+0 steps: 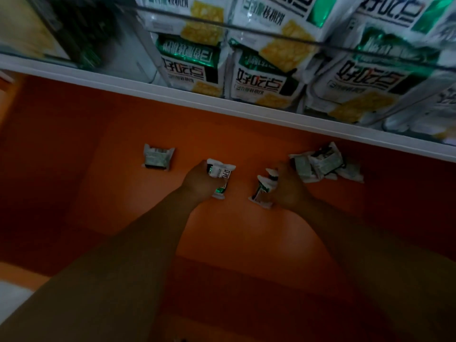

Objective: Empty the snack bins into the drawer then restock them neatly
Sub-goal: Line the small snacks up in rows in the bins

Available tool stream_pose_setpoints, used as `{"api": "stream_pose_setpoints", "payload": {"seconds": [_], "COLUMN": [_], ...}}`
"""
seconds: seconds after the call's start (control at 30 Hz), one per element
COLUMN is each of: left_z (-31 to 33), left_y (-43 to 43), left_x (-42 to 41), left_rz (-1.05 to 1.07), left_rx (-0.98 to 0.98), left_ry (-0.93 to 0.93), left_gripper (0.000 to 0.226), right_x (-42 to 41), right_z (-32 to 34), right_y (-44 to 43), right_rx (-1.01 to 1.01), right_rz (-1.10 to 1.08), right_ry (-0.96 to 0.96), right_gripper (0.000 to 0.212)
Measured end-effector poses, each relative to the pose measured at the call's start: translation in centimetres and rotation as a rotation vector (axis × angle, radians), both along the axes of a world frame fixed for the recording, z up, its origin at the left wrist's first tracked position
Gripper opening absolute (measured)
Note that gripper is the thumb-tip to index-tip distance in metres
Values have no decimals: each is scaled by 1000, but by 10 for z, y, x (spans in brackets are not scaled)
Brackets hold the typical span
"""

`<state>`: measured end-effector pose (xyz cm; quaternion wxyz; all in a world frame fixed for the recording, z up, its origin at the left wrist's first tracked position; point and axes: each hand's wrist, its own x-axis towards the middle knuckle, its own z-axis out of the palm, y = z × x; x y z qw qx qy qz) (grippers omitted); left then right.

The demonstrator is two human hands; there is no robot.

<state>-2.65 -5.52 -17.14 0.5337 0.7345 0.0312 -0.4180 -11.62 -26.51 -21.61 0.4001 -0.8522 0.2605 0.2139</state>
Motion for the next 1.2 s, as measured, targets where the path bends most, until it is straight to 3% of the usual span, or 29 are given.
{"api": "stream_pose_setpoints", "payload": {"seconds": [0.13, 0.37, 0.47, 0.6, 0.73, 0.8, 0.9, 0.97, 1.03, 1.2], "left_z": [38, 121, 164, 222, 262, 272, 287, 297, 303, 306], "left_y": [-10, -36, -50, -66, -75, -79, -87, -95, -104, -115], "left_x": [-15, -63, -90, -120, -127, -123, -118, -114, -107, -88], "left_rz": [63, 92, 128, 124, 50, 52, 42, 51, 71, 127], "left_rx": [-29, -53, -222, -493, -565, -557, -541, -530, -509, -490], "left_ry": [-18, -94, -22, 56, 45, 26, -21, -50, -36, -109], "left_gripper": [24, 18, 16, 35, 48, 61, 101, 111, 115, 94], "right_x": [-19, -62, -84, -107, -128, -135, -139, -137, -133, -119], "right_z": [47, 165, 211, 261, 311, 327, 347, 357, 366, 366], "right_y": [5, 8, 4, -5, -12, -17, -28, -38, -47, -74], "right_rx": [253, 498, 483, 483, 477, 421, 303, 289, 377, 534], "right_rz": [-269, -373, -406, -406, -354, -345, -316, -326, -341, -389], "right_ry": [17, -292, -401, -487, -522, -535, -579, -549, -566, -624], "right_gripper": [92, 42, 55, 72, 89, 93, 91, 85, 62, 37]}}
